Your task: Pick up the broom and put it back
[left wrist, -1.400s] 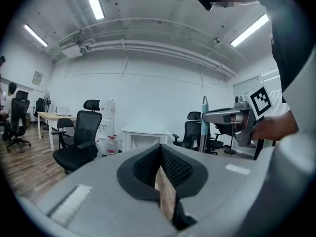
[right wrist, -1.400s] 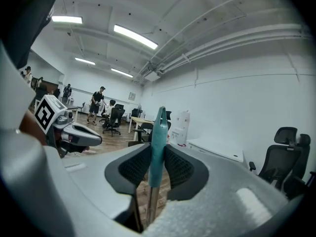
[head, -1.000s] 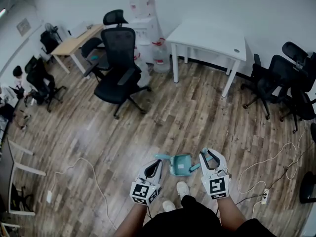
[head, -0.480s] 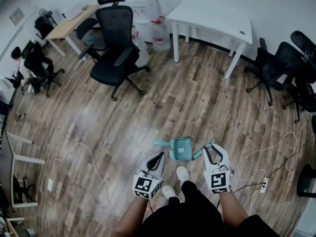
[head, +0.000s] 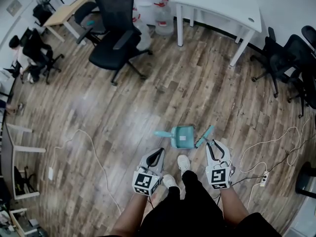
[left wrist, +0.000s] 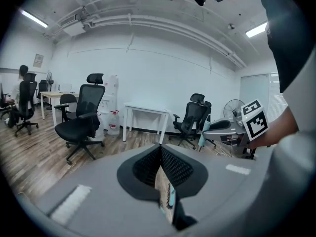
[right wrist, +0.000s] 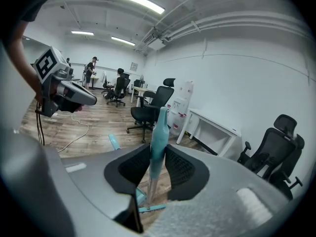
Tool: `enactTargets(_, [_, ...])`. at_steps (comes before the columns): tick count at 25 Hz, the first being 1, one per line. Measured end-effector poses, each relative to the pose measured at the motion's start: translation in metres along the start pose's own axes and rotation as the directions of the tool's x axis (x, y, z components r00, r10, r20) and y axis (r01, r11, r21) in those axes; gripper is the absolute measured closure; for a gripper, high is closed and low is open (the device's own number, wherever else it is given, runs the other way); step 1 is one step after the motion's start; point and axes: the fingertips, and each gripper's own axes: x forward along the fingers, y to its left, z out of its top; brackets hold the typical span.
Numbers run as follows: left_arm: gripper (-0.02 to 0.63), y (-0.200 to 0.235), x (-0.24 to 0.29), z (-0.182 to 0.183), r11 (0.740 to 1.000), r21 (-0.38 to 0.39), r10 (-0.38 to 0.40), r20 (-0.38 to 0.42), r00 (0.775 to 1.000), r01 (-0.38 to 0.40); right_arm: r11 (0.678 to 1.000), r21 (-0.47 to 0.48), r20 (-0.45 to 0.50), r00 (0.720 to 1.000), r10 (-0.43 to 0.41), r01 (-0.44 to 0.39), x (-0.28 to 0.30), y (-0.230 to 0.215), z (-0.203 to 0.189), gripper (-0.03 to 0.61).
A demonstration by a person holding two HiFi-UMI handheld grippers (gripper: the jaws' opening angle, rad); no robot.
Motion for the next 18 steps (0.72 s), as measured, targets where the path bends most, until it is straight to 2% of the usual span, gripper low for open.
enactTargets(13, [0.595,-0.004,0.002,-0.029,0.999,-0.012,0.029,-0.038,0.999,-0.029,0.999,-0.028,-0.057,0.998,0.033,-0.035,0.017,0.016,-0.047,0.477])
enactTargets(18, [0.595,0.000,0.000,-0.042,0.999,-0.029,0.039,-0.068,0.997,-0.041,0.996,-0.056,-0.083,0.994,0.069,-0.074,0.028,0.030,-0.064,0.477])
